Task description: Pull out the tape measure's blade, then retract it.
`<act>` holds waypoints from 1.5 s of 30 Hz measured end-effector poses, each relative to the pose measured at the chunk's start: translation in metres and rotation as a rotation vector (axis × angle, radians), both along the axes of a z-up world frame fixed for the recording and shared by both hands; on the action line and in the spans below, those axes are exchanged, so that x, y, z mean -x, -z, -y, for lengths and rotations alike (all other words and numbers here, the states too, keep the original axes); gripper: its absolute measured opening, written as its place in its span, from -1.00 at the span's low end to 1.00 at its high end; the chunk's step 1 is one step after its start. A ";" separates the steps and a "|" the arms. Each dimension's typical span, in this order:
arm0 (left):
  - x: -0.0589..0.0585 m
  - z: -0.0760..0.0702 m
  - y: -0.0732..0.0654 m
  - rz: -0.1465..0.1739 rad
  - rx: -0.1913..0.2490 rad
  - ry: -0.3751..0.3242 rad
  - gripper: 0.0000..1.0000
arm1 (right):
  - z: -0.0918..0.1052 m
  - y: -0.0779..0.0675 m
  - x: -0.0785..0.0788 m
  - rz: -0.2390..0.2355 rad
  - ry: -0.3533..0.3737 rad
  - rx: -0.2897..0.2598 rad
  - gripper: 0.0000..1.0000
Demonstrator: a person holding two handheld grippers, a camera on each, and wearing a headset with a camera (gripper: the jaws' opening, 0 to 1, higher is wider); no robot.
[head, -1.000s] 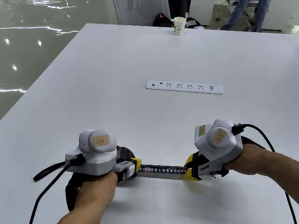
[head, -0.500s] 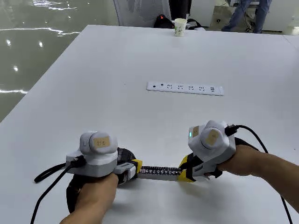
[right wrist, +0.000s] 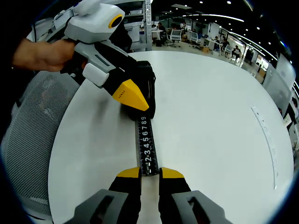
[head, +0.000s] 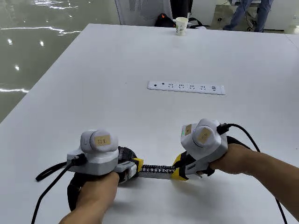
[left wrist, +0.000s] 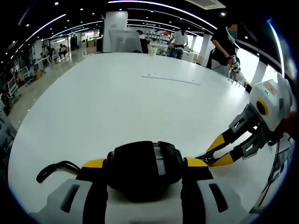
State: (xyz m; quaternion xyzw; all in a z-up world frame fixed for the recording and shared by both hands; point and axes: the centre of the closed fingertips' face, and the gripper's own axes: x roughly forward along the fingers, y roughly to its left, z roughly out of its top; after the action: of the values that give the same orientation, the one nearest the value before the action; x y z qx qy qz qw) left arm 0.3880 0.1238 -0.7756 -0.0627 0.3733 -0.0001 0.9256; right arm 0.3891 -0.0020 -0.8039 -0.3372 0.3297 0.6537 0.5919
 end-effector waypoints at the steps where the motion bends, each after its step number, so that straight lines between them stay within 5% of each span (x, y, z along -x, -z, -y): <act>1: 0.000 0.000 0.000 0.000 0.000 0.000 0.17 | -0.001 0.000 0.000 -0.001 -0.001 -0.001 -0.80; 45: 0.001 -0.002 0.000 -0.005 0.026 -0.005 0.18 | -0.068 0.000 0.014 -0.008 -0.038 -0.079 -0.79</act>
State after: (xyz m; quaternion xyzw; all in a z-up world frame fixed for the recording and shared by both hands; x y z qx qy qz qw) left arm 0.3869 0.1254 -0.7753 -0.0757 0.3754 -0.0026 0.9238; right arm 0.3754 0.0661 -0.8040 -0.3170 0.2994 0.6789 0.5908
